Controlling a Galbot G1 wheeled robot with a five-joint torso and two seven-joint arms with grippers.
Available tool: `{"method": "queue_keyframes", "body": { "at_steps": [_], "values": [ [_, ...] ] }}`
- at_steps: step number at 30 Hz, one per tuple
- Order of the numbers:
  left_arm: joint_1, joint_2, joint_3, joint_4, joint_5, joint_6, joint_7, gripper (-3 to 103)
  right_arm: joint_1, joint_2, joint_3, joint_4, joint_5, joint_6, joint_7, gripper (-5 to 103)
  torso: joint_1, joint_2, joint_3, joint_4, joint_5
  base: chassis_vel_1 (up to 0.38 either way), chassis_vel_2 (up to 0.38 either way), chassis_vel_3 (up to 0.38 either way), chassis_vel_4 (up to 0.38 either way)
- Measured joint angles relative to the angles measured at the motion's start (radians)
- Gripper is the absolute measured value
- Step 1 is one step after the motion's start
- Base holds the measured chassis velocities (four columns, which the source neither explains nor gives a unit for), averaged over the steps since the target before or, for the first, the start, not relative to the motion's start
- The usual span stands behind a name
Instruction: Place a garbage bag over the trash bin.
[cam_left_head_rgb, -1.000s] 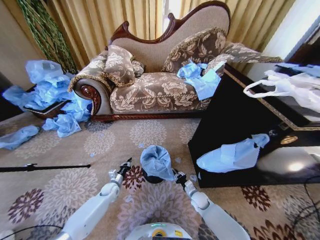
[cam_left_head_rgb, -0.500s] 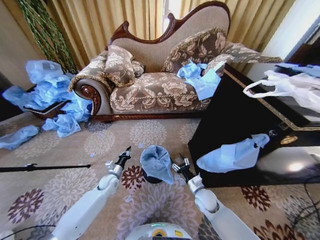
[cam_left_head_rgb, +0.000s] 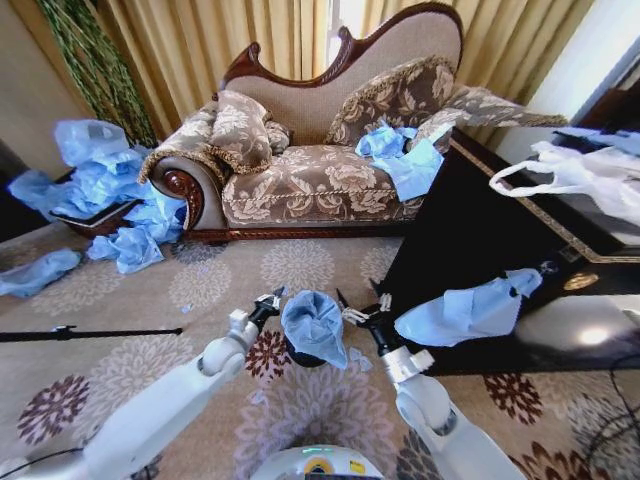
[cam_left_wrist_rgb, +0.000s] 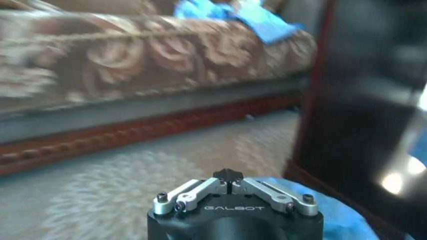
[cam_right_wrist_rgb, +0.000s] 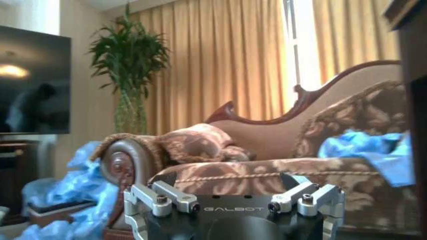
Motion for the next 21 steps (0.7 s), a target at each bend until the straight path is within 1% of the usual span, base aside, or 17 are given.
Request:
{"method": "queue_keyframes", "body": {
  "at_steps": [1,2,3,4,5,6,7,8,9,11,12,14,15,17,19,20,21],
  "values": [
    [-0.083,-0.016,0.084,0.031,-0.028,0.027,0.003,0,-0.030,0.007,0.023,0.000,-0.010,0.015,-0.003,100,0.000,0.000,0.000,0.0002,-0.0001,0.000,0.000,0.000,0.000],
    [-0.134,-0.027,0.132,0.049,-0.047,0.052,0.003,0,-0.043,0.011,0.037,0.001,-0.013,0.025,-0.005,100,0.000,0.000,0.000,0.0007,-0.0005,0.000,0.000,0.000,0.000],
    [-0.182,-0.038,0.176,0.061,-0.067,0.098,0.005,0,-0.053,0.016,0.049,0.003,-0.015,0.031,-0.008,100,0.000,0.000,0.000,0.0008,-0.0003,0.000,0.000,0.000,0.000],
    [-0.182,-0.038,0.176,0.061,-0.067,0.098,0.005,0,-0.053,0.016,0.049,0.003,-0.015,0.031,-0.008,100,0.000,0.000,0.000,0.0008,-0.0003,0.000,0.000,0.000,0.000],
    [-0.218,-0.045,0.208,0.068,-0.085,0.141,0.012,0,-0.059,0.019,0.056,0.004,-0.015,0.035,-0.009,100,0.000,0.000,0.000,0.0007,0.0000,0.000,0.000,0.000,0.000],
    [-0.286,-0.056,0.271,0.074,-0.128,0.216,0.032,0,-0.065,0.024,0.071,0.005,-0.017,0.045,-0.010,100,0.000,0.000,0.000,0.0007,0.0000,0.000,0.000,0.000,0.000],
    [-0.317,-0.061,0.301,0.077,-0.140,0.254,0.039,0,-0.066,0.026,0.077,0.005,-0.017,0.048,-0.012,100,0.000,0.000,0.000,0.0006,0.0000,0.000,0.000,0.000,0.000],
    [-0.345,-0.065,0.326,0.079,-0.154,0.289,0.042,0,-0.067,0.029,0.083,0.005,-0.018,0.049,-0.012,100,0.000,0.000,0.000,0.0007,0.0001,0.000,0.000,0.000,0.000],
    [-0.345,-0.065,0.326,0.079,-0.154,0.289,0.042,0,-0.067,0.029,0.083,0.005,-0.018,0.049,-0.012,100,0.000,0.000,0.000,0.0007,0.0001,0.000,0.000,0.000,0.000],
    [-0.422,-0.082,0.394,0.074,-0.230,0.450,0.035,0,-0.065,0.035,0.099,0.001,-0.016,0.053,-0.013,100,0.000,0.000,0.000,0.0011,-0.0005,0.000,0.000,0.000,0.000],
    [-0.422,-0.082,0.394,0.074,-0.230,0.450,0.035,0,-0.065,0.035,0.099,0.001,-0.016,0.053,-0.013,100,0.000,0.000,0.000,0.0011,-0.0005,0.000,0.000,0.000,0.000],
    [-0.474,-0.092,0.444,0.078,-0.262,0.577,0.020,0,-0.057,0.041,0.109,-0.009,-0.011,0.059,-0.012,100,0.000,0.000,0.000,0.0010,0.0003,0.000,0.000,0.000,0.000],
    [-0.474,-0.092,0.444,0.078,-0.262,0.577,0.020,0,-0.057,0.041,0.109,-0.009,-0.011,0.059,-0.012,100,0.000,0.000,0.000,0.0010,0.0003,0.000,0.000,0.000,0.000],
    [-0.497,-0.118,0.468,0.117,-0.292,0.647,0.002,0,-0.054,0.047,0.117,-0.012,-0.007,0.063,-0.012,100,0.000,0.000,0.000,0.0013,0.0000,0.000,0.000,0.000,0.000],
    [-0.503,-0.158,0.482,0.182,-0.298,0.673,-0.013,0,-0.064,0.048,0.124,-0.012,-0.002,0.068,-0.013,100,0.000,0.000,0.000,0.0013,-0.0003,0.000,0.000,0.000,0.000],
    [-0.503,-0.158,0.482,0.182,-0.298,0.673,-0.013,0,-0.064,0.048,0.124,-0.012,-0.002,0.068,-0.013,100,0.000,0.000,0.000,0.0013,-0.0003,0.000,0.000,0.000,0.000],
    [-0.506,-0.198,0.489,0.248,-0.312,0.692,-0.025,0,-0.075,0.044,0.131,-0.011,0.003,0.069,-0.017,100,0.000,0.000,0.000,0.0007,-0.0003,0.000,0.000,0.000,0.000]
  ]
}}
